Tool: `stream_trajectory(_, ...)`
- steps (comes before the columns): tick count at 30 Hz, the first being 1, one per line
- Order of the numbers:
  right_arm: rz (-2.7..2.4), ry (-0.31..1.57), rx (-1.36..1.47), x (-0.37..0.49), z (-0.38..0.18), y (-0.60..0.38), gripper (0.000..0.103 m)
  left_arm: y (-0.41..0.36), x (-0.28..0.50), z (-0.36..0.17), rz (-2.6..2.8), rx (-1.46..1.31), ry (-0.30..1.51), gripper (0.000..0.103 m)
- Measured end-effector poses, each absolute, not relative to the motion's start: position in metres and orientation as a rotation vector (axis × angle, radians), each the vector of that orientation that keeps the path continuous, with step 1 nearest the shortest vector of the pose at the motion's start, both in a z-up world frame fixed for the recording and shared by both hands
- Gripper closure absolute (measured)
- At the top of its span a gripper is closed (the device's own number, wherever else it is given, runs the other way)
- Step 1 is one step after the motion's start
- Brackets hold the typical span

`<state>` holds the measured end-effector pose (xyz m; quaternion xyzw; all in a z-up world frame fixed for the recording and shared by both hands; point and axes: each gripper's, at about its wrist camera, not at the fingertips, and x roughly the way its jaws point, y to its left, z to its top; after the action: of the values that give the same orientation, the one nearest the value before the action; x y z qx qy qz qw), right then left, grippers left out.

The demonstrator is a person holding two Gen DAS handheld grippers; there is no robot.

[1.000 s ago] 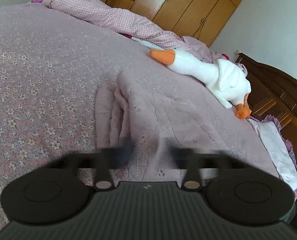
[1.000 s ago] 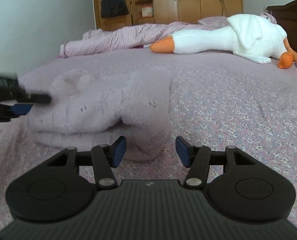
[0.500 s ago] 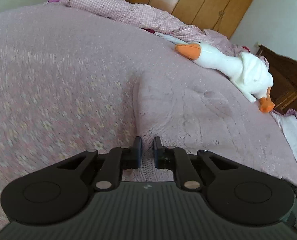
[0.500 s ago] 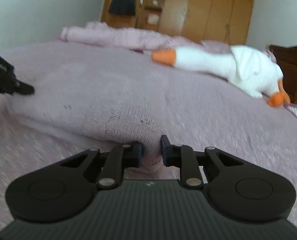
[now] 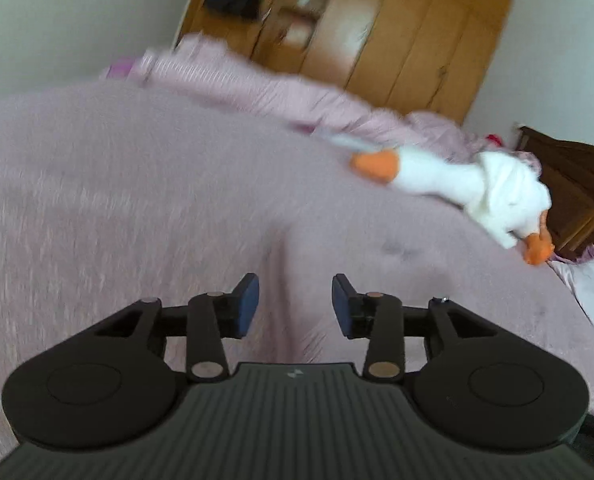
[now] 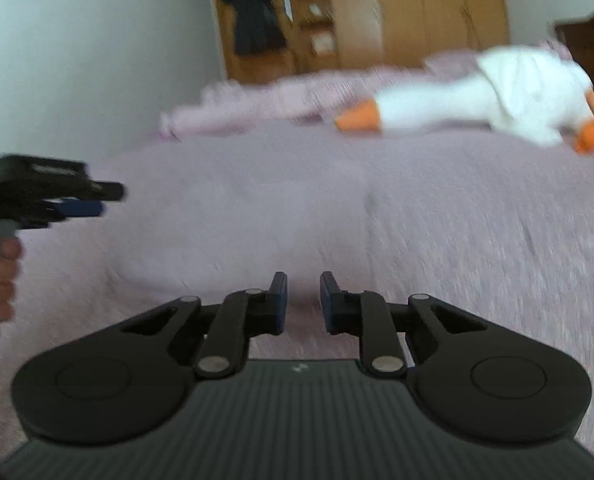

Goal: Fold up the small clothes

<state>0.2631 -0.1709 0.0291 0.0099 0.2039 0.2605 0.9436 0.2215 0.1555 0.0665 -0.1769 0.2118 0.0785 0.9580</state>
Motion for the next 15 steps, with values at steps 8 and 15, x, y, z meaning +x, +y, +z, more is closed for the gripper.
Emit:
stream_trajectory(8, 0.52, 0.429, -0.037, 0.32, 0.02, -0.132, 0.098, 0.107, 0.263, 0.034, 0.079, -0.167, 0.525, 0.077)
stream_trajectory(15, 0.48, 0.568, -0.069, 0.327, -0.008, -0.115, 0.102, 0.107, 0.271, 0.001, 0.125, -0.114, 0.594, 0.08)
